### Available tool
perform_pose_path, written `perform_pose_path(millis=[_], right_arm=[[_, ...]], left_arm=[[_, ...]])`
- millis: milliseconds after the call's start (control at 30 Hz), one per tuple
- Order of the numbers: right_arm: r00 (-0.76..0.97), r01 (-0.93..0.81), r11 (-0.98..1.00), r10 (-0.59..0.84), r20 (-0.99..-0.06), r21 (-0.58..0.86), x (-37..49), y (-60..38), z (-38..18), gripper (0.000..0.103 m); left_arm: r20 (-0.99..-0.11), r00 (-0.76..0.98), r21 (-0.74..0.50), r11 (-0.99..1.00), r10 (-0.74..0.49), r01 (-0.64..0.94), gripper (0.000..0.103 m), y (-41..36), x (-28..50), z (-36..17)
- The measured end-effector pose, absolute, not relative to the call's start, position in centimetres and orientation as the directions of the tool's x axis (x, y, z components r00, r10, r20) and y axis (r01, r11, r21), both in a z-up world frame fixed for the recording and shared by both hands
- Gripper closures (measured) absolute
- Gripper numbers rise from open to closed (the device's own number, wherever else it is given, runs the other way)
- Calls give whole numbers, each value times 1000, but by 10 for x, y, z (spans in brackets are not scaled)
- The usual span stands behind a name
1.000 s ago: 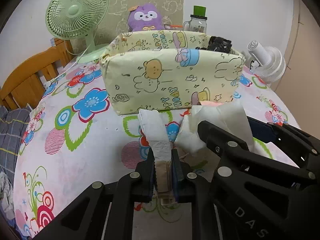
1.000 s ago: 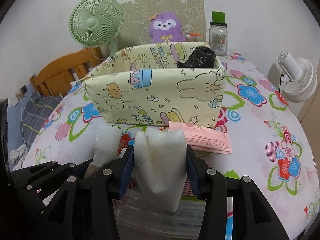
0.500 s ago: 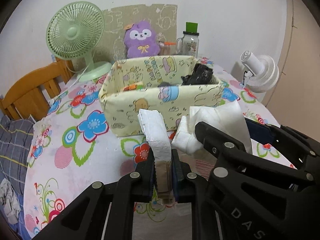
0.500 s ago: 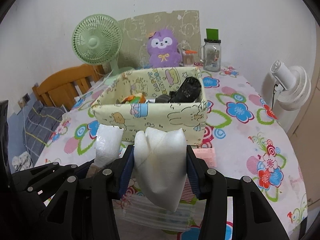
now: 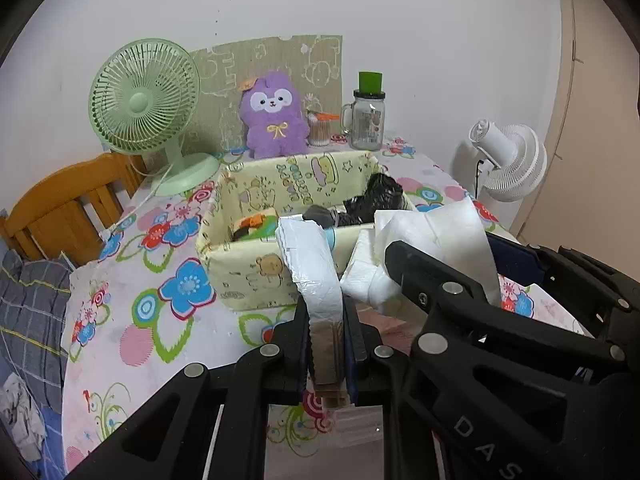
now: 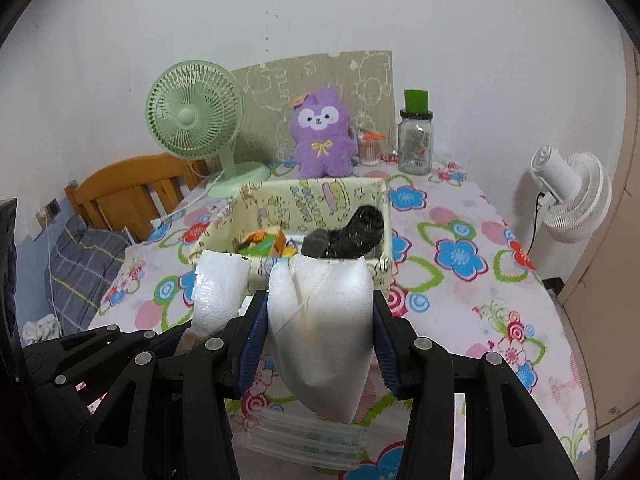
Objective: Organize soft objects
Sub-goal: 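Carry the paper roll and white pad over the fabric box with both tools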
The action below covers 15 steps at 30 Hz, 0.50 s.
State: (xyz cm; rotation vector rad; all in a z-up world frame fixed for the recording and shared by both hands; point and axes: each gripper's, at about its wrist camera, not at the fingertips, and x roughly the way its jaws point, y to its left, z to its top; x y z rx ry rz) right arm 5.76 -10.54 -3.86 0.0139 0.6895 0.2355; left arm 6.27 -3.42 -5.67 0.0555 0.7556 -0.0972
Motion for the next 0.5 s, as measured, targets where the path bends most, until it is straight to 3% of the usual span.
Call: perform_pose_path(millis=[500], right_arm=[[769,-213,974,219,-600,83,71,-106,-19,50]], left_arm=[[-656,752,23,994,-64,104,91,-33,75,-37]])
